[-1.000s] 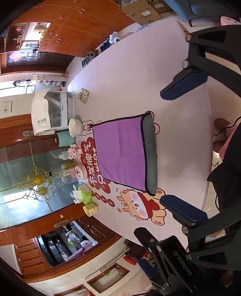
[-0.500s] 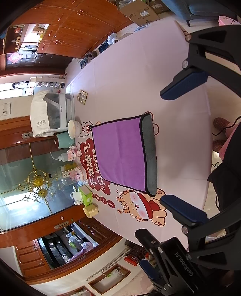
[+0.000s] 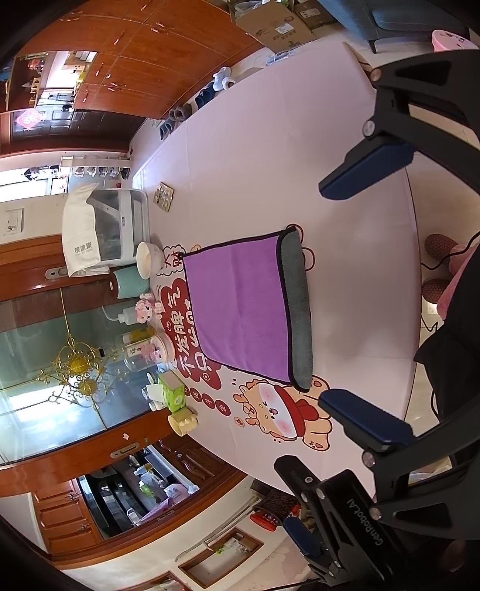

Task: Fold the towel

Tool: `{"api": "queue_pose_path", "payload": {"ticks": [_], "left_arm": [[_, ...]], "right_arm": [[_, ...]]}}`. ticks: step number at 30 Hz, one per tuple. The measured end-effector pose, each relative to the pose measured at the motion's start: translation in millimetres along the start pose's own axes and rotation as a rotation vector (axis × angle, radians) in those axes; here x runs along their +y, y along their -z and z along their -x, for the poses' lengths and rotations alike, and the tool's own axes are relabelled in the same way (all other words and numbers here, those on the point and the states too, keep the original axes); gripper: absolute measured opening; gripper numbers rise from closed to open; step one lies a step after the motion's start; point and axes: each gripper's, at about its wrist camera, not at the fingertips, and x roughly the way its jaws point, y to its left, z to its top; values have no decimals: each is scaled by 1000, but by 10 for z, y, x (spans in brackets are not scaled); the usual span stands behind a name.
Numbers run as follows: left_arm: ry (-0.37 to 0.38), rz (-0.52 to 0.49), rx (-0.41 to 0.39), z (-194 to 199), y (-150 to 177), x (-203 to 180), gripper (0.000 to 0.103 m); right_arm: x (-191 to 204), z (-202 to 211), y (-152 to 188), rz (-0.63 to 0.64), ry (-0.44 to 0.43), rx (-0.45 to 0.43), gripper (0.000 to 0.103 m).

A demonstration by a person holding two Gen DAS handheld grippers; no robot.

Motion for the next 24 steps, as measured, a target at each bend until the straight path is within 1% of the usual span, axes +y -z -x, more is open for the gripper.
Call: {"api": "queue_pose_path", "payload": {"ticks": [14, 17, 24], "left_arm": [[-1, -3, 45, -44, -15, 95, 102], [9, -12, 59, -79, -17, 133, 102], [52, -41, 97, -219, -8, 238, 102]], "right_arm": [[35, 62, 83, -38, 20, 14, 103], [44, 55, 108, -55, 12, 21, 103], [88, 10, 172, -99, 38, 31, 103]]}}
